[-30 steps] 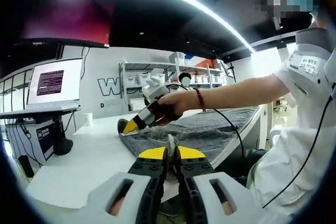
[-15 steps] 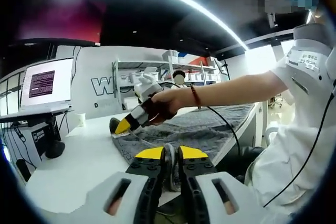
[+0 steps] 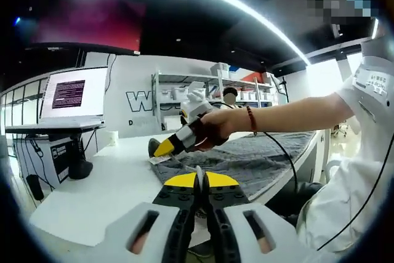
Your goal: Open the folded towel by lifting each exposed corner and separating the folded layers until the towel lies flat within the target outline without major curled edges
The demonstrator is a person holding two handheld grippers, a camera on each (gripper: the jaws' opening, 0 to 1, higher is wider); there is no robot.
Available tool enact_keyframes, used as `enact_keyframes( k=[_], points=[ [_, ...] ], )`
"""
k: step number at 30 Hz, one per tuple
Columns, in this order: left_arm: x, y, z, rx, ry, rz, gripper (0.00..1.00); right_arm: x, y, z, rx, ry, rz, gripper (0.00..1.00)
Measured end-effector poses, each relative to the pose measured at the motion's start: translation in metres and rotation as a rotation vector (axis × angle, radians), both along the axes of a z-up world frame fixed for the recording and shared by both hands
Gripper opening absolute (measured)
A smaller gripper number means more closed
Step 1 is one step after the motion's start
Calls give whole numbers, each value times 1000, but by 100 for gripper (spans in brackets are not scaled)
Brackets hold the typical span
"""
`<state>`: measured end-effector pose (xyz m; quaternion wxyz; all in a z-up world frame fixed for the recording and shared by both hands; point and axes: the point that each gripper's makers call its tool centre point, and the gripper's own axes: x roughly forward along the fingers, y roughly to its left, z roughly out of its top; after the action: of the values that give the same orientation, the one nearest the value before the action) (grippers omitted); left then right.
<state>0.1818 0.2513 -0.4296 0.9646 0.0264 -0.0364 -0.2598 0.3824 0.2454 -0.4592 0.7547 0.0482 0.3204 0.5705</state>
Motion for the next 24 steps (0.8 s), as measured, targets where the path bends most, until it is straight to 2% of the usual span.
enact_keyframes(
  k=[10, 12, 19, 24],
  points=[
    [-4, 13, 1, -4, -8, 39, 3, -3, 17, 19, 119, 45, 6, 26],
    [-4, 16, 0, -11, -4, 46, 3, -1, 24, 24, 142, 33, 7, 26],
    [-5, 28, -1, -33, 5, 87, 5, -6, 40, 24, 158, 23, 27, 28],
    [-4, 40, -3, -57, 13, 131, 8, -9, 41, 27, 173, 7, 36, 28]
  ],
)
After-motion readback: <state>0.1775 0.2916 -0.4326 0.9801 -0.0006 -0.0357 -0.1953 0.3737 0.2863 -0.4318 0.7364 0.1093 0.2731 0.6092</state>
